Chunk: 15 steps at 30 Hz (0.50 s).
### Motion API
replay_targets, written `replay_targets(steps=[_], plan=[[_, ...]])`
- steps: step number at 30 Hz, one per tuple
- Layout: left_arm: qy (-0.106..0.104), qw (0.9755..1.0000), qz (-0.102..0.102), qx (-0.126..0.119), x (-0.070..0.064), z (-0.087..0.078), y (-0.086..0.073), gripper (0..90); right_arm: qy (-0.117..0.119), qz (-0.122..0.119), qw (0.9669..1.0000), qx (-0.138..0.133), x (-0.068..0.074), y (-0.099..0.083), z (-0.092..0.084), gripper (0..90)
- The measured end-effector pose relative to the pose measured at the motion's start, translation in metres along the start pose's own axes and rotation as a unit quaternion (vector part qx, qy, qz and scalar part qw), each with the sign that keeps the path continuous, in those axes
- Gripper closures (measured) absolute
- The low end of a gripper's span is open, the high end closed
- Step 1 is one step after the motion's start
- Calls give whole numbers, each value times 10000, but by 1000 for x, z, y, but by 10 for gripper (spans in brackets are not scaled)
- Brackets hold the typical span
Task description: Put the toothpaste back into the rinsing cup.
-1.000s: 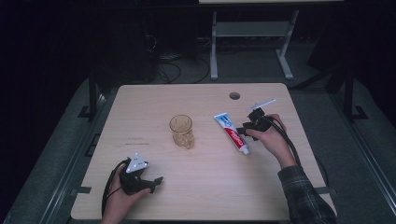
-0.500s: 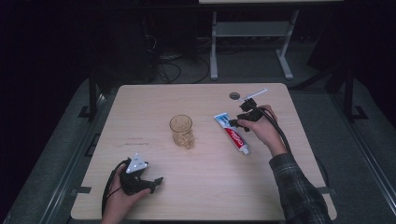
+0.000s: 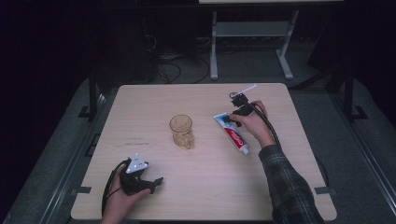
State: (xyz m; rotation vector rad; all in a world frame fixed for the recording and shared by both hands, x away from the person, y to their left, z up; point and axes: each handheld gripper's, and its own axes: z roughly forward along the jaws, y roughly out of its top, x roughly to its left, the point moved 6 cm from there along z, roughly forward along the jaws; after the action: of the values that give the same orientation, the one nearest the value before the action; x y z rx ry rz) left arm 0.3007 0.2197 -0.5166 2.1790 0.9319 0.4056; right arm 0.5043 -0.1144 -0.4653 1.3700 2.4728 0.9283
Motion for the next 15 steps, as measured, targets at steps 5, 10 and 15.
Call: replay_targets(steps=[5,10,15], plan=[[-6,10000,22,8,0,0,0,134,-77,-26,9998,175,0,-4,14,378],[-15,10000,21,1,0,0,0,134,-66,-71,9996,248,2,-5,23,376],[-16,10000,23,2,0,0,0,134,-154,-117,9990,395,4,-8,30,378]])
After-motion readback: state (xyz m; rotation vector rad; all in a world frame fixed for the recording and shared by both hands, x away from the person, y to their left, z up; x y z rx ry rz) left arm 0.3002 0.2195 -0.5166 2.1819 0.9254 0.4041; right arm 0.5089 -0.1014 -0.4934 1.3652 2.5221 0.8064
